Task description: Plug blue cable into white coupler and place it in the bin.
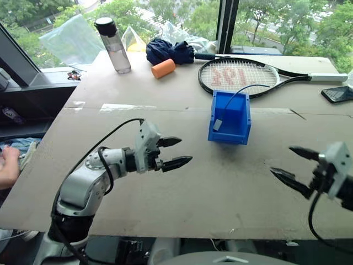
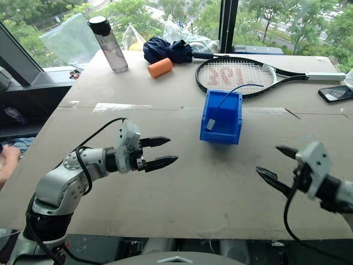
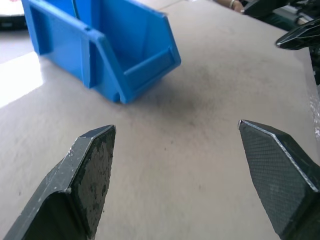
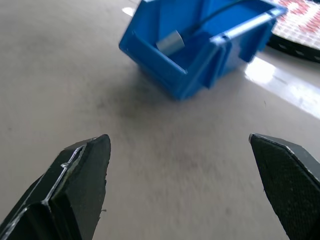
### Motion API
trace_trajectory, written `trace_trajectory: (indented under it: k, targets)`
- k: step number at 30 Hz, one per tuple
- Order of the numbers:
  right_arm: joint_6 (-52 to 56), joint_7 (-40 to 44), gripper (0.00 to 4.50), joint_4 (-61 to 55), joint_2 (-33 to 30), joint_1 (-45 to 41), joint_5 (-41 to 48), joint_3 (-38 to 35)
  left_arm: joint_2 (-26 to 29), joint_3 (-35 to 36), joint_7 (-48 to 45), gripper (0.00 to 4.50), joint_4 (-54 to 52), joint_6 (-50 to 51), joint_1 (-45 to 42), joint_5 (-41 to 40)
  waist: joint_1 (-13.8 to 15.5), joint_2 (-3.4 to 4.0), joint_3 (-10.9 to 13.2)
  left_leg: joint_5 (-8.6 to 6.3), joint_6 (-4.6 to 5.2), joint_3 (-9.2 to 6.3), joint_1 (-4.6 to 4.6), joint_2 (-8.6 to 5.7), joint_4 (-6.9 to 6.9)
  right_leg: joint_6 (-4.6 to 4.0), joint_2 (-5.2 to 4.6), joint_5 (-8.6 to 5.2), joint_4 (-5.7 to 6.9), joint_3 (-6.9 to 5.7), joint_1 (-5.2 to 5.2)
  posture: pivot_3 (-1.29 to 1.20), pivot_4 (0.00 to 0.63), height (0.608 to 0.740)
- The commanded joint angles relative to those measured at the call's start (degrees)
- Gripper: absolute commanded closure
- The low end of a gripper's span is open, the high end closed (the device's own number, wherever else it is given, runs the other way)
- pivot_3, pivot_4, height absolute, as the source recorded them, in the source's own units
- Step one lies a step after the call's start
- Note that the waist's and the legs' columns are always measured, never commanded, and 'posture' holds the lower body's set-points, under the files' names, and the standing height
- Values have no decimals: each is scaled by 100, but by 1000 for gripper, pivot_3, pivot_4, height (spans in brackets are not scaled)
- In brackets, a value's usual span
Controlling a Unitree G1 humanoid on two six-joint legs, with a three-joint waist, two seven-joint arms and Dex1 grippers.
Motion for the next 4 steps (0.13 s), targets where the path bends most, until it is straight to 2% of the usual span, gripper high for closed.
trace_trajectory:
  k: [1, 4]
  targets:
    - [-651, 260, 17, -292, 236, 562, 77, -727, 311, 457, -214, 523, -321, -64, 404, -198, -7, -6, 4, 0, 0, 6, 10, 3, 1, 1, 0, -1, 0, 7, 7, 0, 150, 740]
    - [-1120, 390, 17, -132, 476, 975, 20, -905, 453, 588, -330, 523, -312, -258, 767, -130, 7, -6, 6, -1, -2, 7, 13, 13, 5, 0, -8, -2, 0, 12, 4, 0, 150, 740]
